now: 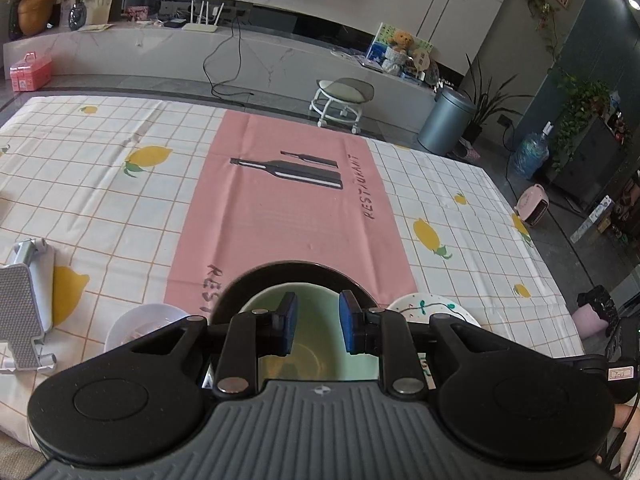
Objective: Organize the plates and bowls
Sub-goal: 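Lower the Fruity plate onto the table beside the pot and open both grippers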
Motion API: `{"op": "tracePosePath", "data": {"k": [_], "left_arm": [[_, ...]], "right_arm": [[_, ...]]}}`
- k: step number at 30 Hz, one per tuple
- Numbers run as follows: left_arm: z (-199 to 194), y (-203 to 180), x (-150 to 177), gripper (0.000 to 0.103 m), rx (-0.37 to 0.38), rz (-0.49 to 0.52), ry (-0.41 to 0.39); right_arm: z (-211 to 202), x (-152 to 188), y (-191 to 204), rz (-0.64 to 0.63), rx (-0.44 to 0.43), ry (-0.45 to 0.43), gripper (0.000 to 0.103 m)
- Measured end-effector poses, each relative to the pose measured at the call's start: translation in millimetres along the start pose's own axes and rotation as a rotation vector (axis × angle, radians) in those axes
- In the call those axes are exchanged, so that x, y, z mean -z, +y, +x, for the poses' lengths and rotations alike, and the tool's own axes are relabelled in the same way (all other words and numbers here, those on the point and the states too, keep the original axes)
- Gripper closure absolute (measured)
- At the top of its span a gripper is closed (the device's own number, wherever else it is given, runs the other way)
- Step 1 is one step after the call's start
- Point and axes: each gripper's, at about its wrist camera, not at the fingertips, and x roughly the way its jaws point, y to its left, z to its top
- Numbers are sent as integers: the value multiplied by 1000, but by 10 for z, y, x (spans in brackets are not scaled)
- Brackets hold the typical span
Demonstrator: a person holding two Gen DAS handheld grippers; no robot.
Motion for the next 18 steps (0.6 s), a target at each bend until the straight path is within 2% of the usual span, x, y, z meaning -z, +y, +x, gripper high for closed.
{"op": "tracePosePath", "data": {"k": [5,7,14,16,17,18], "left_arm": [[-23,205,47,77,-4,-8,-17],[8,285,71,77,12,-23,0],[-32,417,104,76,1,-35,-21],[-72,425,107,74,-8,-34,-32],[-88,428,109,74,-13,-30,-39],[-104,431,109,73,-16,-28,-45]], "right_arm": [[-45,5,72,-34,64,-58,93],[-28,-2,86,-39,97,-63,88],[4,22,158,-88,144,-85,86],[-30,19,163,-91,158,-125,85],[-61,24,186,-106,176,-162,80],[-93,32,222,-127,199,-203,58]]}}
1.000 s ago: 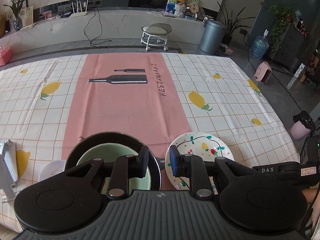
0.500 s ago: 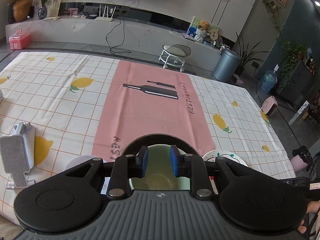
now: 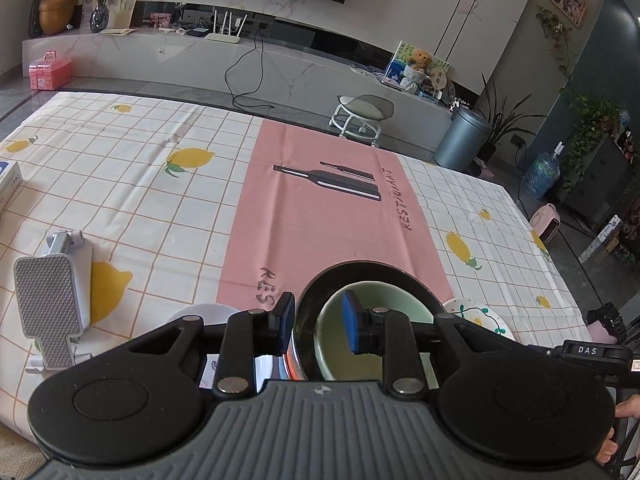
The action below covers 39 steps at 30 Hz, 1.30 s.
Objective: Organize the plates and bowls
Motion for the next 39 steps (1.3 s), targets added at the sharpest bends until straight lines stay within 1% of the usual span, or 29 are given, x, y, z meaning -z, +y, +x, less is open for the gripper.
{"op": "tracePosePath", "data": {"k": [1,3,5,6,7,8,9,10,13,16,20,22,24,27,30,32,36,39], "left_arm": [[-11,8,-7,72,0,-4,-8],[-53,24,-10,70,6,-21,-36],[-96,18,-15,62,21,-12,-70],[-115,13,-15,60,26,-6,-86],[-129,8,-21,58,31,-1,-98],[-136,6,-24,58,33,-1,-104],[-140,7,-25,58,35,-4,-107],[-138,11,-29,58,39,-11,-108],[-154,42,-32,58,73,-37,-136],[-202,58,-35,58,103,-53,-171],[-244,103,-49,58,118,-80,-204],[-233,129,-64,58,116,-94,-200],[-223,145,-63,58,108,-100,-198],[-210,150,-60,58,81,-93,-193],[-220,145,-57,58,50,-79,-192],[-221,128,-67,55,9,-59,-179],[-221,133,-86,50,-79,-2,-148],[-225,211,-101,48,-113,7,-113]], "right_arm": [[-36,1,51,-33,31,-45,45],[-47,21,171,-114,75,-88,46],[-8,58,286,-186,96,-100,49],[16,81,343,-220,117,-109,64],[41,91,371,-241,141,-113,89],[63,90,379,-248,156,-109,96],[91,82,362,-244,157,-100,97],[110,70,318,-222,143,-89,102],[108,45,233,-176,133,-91,103],[127,68,270,-194,144,-86,103],[157,80,329,-225,150,-80,103],[168,87,349,-239,151,-77,103],[194,85,343,-239,133,-60,103],[197,75,327,-226,127,-57,103],[156,77,299,-206,129,-76,102],[128,72,279,-191,116,-85,100],[88,73,284,-190,113,-111,99],[69,74,291,-192,107,-121,96]]}}
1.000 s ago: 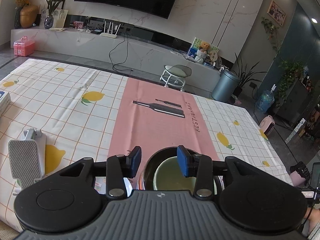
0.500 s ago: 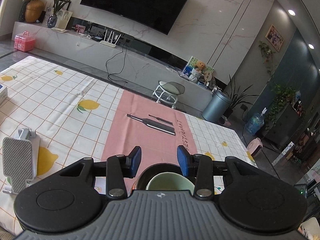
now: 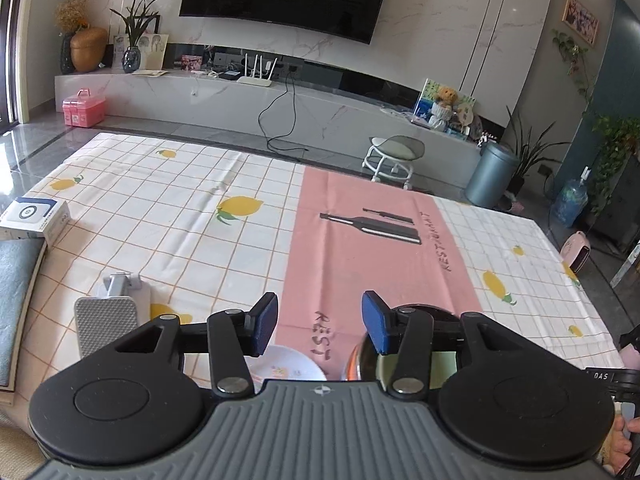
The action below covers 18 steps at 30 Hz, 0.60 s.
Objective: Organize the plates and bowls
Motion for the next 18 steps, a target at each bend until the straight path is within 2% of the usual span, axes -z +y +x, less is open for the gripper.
{"op": "tracePosePath", "data": {"k": [2,5,8,10,14,18], "left_arm": [[38,81,-23,47,-32,-14,32],[100,151,-25,46,-62,19,86],[151,235,-3,46,-84,32,138],[186,284,7,46,-98,35,171],[219,371,19,46,-109,31,213],[233,414,35,42,-106,57,237]], "right_arm": [[-1,-3,-2,1,1,-1,95],[-48,-7,-11,8,-3,-20,94],[-240,-37,-1,19,-44,-79,92],[-400,-83,45,27,-98,-113,79],[-747,-120,258,13,-223,-154,72],[-957,-49,563,-30,-321,-93,56]]}}
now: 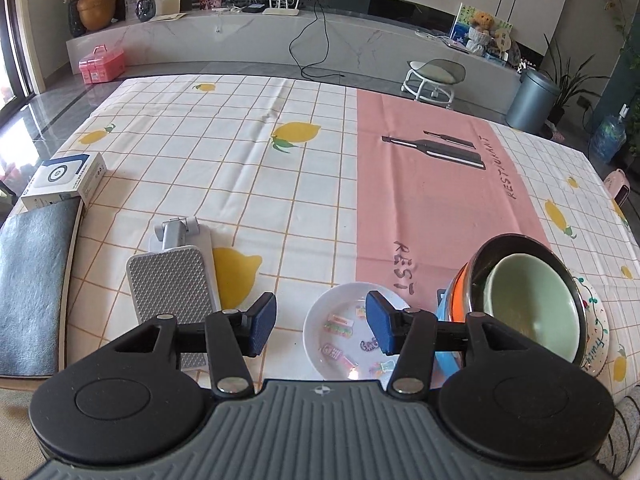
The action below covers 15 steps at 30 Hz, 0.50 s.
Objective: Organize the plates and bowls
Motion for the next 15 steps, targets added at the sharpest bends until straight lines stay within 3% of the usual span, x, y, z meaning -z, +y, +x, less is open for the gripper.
{"op": "tracePosePath", "data": {"k": [2,5,8,10,15], "left_arm": [[9,15,5,41,4,1,9],[65,52,1,41,11,-16,37],[114,86,14,42,-10,-36,60],[126,99,18,42,-10,-37,63],[139,148,20,42,12,-48,60]], "right_arm": [[-2,50,157,-9,-43,42,44],[44,127,357,-2,-96,120,41],[130,247,542,5,-157,201,43],[227,342,677,7,-194,257,55],[501,507,1024,-44,-164,330,58]]}}
